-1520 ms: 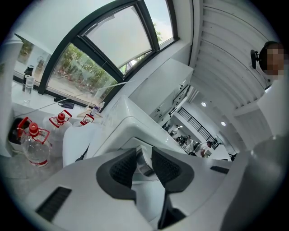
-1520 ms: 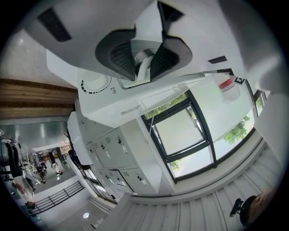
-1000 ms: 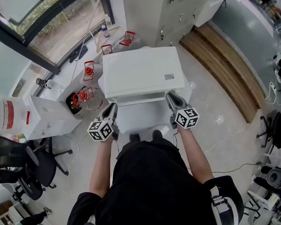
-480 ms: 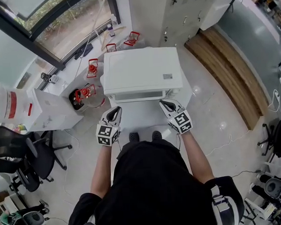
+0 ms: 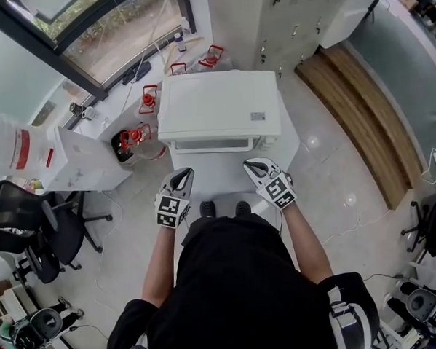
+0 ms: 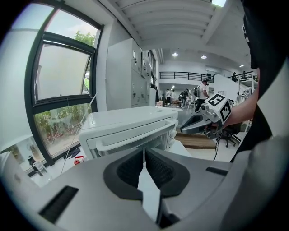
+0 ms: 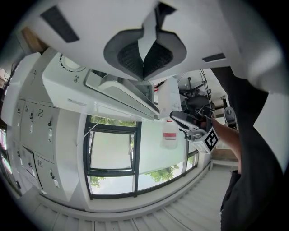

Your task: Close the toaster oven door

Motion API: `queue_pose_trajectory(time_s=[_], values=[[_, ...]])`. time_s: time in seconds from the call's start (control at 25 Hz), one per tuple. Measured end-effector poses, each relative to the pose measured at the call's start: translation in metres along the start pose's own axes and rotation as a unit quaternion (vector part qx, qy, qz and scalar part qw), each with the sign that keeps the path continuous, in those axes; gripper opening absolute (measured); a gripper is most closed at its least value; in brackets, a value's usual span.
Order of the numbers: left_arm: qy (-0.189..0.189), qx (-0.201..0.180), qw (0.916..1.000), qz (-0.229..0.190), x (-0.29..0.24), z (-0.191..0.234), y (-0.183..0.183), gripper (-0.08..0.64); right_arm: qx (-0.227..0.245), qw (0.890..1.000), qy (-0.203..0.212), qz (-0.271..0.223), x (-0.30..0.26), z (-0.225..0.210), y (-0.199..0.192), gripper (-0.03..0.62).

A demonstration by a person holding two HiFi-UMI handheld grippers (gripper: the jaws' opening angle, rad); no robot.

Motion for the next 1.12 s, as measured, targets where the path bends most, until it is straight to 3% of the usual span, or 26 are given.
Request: queue_pose_trajectory(time_s=[0.56, 1.12], values=[[0.029, 0.006, 0.9995, 0.013, -0.005, -0.052, 0.008, 0.037, 0.007, 0.999, 0.037, 0.0, 0.03, -0.013, -0.024, 0.015], [0.043, 0.022, 0.9988, 0.012, -0.009, -0.09, 0.006, 0.037, -0.023, 0.998, 0.052, -0.006, 0.05, -0.027, -0.05, 0.015]])
Point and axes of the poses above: the fingertips, and each gripper's own axes: x backward along the fingers, z to its left, y out of its top, the point moved 3 cm from there along x, backward along the fingers, and after that the axes turned 9 degrees about -x, right-handed, at the moved point
